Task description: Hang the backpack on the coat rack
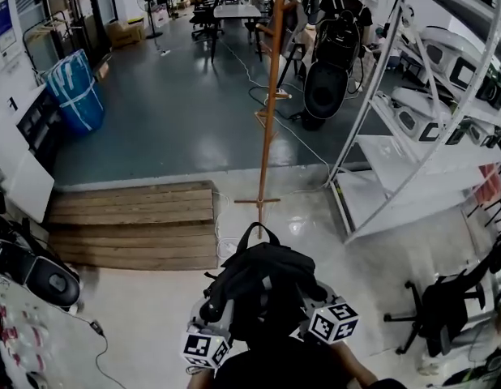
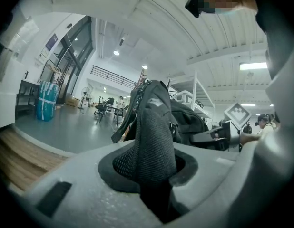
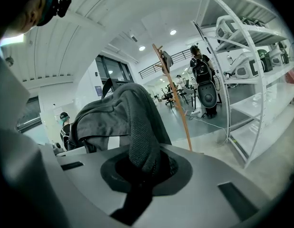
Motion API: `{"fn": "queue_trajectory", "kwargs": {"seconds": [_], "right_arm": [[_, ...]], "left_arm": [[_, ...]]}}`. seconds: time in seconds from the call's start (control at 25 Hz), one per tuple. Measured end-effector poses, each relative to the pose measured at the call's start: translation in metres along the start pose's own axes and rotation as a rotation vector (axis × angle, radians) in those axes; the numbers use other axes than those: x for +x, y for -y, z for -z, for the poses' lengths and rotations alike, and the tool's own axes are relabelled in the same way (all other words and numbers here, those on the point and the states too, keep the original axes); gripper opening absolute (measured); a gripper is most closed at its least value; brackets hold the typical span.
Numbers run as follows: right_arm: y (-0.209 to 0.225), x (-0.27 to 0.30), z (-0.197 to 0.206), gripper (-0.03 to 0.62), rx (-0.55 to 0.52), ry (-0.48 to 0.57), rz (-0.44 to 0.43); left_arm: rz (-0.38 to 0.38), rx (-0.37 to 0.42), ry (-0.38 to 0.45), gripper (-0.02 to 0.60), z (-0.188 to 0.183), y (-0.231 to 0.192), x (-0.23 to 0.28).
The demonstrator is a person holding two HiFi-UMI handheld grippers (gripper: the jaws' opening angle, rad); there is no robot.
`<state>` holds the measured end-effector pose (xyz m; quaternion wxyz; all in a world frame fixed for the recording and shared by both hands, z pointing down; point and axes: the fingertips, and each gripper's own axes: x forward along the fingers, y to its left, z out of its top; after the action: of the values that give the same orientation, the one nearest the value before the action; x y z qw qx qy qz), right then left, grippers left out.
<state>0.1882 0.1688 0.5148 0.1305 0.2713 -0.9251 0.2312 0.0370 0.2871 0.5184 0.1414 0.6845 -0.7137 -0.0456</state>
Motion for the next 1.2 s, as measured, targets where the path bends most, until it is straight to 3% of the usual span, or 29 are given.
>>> {"fn": "queue_trajectory", "kwargs": {"seconds": [0.48, 0.84, 1.2], "right_arm": [[0.033, 0.132, -0.047, 0.038, 0.065, -0.004, 0.009], [0.062, 0.205, -0.099, 0.038, 0.06, 0.046, 0.01], [0.085, 0.232, -0.137, 0.038, 0.076, 0.096, 0.059]], "left_arm": [[0.023, 0.023, -0.083, 0.102, -0.022, -0.089, 0.112], [0.051, 0.021, -0.035, 0.101, -0.055, -0.132, 0.191], [0.117, 0.043, -0.027, 0.101, -0.086, -0.145, 0.251]]}}
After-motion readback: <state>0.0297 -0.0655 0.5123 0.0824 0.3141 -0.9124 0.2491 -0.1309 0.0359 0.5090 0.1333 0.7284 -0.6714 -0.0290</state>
